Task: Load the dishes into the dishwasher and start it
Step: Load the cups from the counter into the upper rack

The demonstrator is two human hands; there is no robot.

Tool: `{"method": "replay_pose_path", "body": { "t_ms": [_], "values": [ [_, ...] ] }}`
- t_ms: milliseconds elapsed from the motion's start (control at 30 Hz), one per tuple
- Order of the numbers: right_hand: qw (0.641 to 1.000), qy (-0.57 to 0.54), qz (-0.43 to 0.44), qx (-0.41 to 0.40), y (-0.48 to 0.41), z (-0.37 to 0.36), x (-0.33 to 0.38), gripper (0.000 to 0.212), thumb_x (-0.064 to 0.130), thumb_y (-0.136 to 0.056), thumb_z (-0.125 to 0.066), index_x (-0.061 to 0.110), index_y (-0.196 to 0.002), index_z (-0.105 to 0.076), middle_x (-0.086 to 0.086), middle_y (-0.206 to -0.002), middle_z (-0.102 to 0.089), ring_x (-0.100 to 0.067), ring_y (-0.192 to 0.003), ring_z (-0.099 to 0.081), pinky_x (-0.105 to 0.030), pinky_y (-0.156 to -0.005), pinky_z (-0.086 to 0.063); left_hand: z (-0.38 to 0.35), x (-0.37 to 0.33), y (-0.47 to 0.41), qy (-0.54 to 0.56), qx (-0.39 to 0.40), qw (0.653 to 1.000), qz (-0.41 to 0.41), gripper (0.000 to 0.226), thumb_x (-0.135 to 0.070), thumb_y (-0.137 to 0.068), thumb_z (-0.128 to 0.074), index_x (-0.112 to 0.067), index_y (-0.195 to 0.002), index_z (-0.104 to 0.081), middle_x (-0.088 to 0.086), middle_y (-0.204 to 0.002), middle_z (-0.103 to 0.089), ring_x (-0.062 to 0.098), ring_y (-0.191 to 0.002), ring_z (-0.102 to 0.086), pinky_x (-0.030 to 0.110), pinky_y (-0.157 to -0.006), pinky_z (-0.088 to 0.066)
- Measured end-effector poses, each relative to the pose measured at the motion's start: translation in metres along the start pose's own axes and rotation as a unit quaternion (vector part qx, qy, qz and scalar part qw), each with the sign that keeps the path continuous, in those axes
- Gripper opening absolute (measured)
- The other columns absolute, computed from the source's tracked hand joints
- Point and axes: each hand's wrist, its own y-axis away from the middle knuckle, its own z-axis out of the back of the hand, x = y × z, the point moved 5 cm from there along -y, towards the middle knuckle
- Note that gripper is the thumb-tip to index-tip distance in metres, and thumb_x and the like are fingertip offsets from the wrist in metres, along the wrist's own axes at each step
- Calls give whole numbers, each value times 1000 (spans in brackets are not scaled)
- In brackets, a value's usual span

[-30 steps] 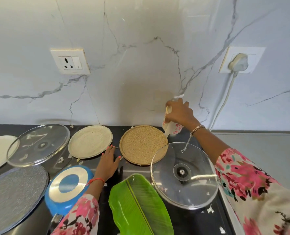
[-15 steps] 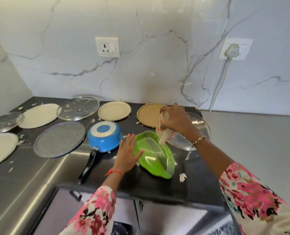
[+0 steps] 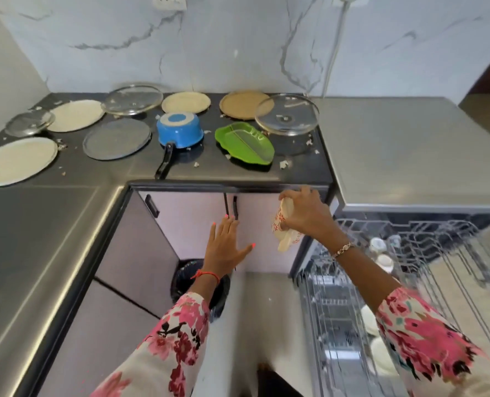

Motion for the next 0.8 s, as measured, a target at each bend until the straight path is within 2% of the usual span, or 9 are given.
{"method": "replay_pose_path", "body": {
  "t_ms": [167, 267, 333, 433, 500, 567, 667, 800],
  "values": [
    [1000, 10, -9, 23, 85, -37, -41, 69, 32, -64, -77, 20, -124, -45, -6, -119, -42, -27, -113, -42, -40, -83, -47, -44, -40, 71, 18, 39, 999, -26, 68, -53, -89, -46, -12, -141, -30, 3, -152, -23, 18, -144, -8, 39, -117, -1],
    [999, -1, -27, 28, 131, -50, -71, 67, 30, -66, -75, 18, -124, -46, -8, -120, -42, -27, -116, -40, -39, -85, -46, -68, -69, 104, 24, 61, 997, -39, 82, -68, -79, -29, -11, -139, -33, 5, -151, -25, 19, -144, -10, 38, -116, -2],
    [998, -9, -34, 44, 159, -57, -93, 70, 30, -64, -77, 19, -124, -45, -10, -121, -41, -28, -117, -40, -37, -85, -45, -82, -91, 122, 32, 66, 996, -41, 92, -70, -70, -16, -11, -138, -34, 5, -151, -27, 19, -144, -12, 37, -116, -1],
    [997, -12, -33, 63, 200, -61, -132, 73, 30, -61, -79, 22, -125, -44, -11, -122, -39, -29, -118, -40, -39, -82, -49, -109, -130, 145, 28, 78, 996, -39, 94, -70, -70, -15, -10, -139, -34, 5, -150, -29, 20, -144, -12, 34, -115, 0],
    [997, -1, -26, 73, 223, -62, -158, 75, 31, -61, -79, 26, -127, -43, -11, -126, -38, -28, -120, -38, -39, -83, -49, -122, -158, 157, 33, 79, 996, -29, 92, -70, -72, -17, -10, -139, -34, 6, -149, -30, 21, -143, -13, 35, -116, -2],
    [997, 4, -14, 82, 244, -60, -185, 75, 31, -63, -78, 29, -129, -42, -12, -125, -40, -28, -119, -40, -37, -86, -48, -132, -190, 167, 33, 76, 996, -23, 81, -66, -81, -30, -10, -139, -34, 6, -149, -30, 21, -143, -13, 36, -116, -3],
    [996, 21, 8, 81, 269, -48, -219, 74, 31, -66, -77, 30, -130, -41, -11, -126, -40, -30, -115, -44, -39, -87, -47, -144, -229, 180, 42, 61, 997, -24, 64, -47, -89, -50, -9, -138, -35, 7, -150, -29, 21, -144, -11, 38, -116, -3],
    [996, 21, 31, 82, 290, -28, -255, 82, 26, -65, -79, 26, -135, -37, -11, -127, -40, -30, -114, -44, -38, -83, -46, -152, -265, 189, 49, 58, 997, -20, 60, -44, -90, -52, -10, -137, -36, 5, -150, -29, 19, -144, -10, 39, -117, -6]
  ]
}}
